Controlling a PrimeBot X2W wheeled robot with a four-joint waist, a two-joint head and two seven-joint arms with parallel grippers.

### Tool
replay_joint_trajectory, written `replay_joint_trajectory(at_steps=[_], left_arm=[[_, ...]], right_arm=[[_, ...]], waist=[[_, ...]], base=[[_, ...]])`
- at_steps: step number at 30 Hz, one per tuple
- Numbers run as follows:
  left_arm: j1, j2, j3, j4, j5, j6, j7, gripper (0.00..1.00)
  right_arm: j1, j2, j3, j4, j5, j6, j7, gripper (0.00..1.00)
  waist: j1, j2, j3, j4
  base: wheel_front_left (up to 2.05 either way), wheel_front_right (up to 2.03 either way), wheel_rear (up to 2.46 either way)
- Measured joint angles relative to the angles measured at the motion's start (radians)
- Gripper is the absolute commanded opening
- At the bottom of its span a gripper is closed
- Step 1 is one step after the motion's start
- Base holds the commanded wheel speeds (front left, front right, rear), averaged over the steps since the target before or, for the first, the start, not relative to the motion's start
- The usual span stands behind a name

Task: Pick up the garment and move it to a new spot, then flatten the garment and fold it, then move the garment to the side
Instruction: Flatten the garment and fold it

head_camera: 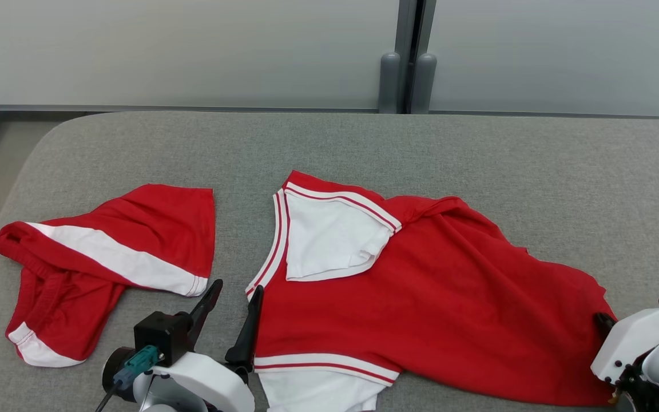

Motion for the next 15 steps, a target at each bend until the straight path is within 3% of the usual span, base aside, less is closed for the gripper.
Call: replay_joint_trajectory(at_steps=[2,15], left_arm=[[0.000,0.001,0.000,0.000,0.000,0.000,0.000,1.00],[0.006,0.007,-0.006,-0.002,-0.009,0.006,0.003,1.00]], right_arm=[[-0.005,-0.002,0.003,0.009,0.000,0.000,-0.013,0.00],[0.028,-0.004,-0.002,-0.022,0.010,0.000,-0.059,0.00]], waist=[[0.0000,0.0000,0.000,0.004],[0.0000,-0.0001,-0.026,0.001]], base=[[0.00,0.00,0.00],[0.00,0.00,0.00]])
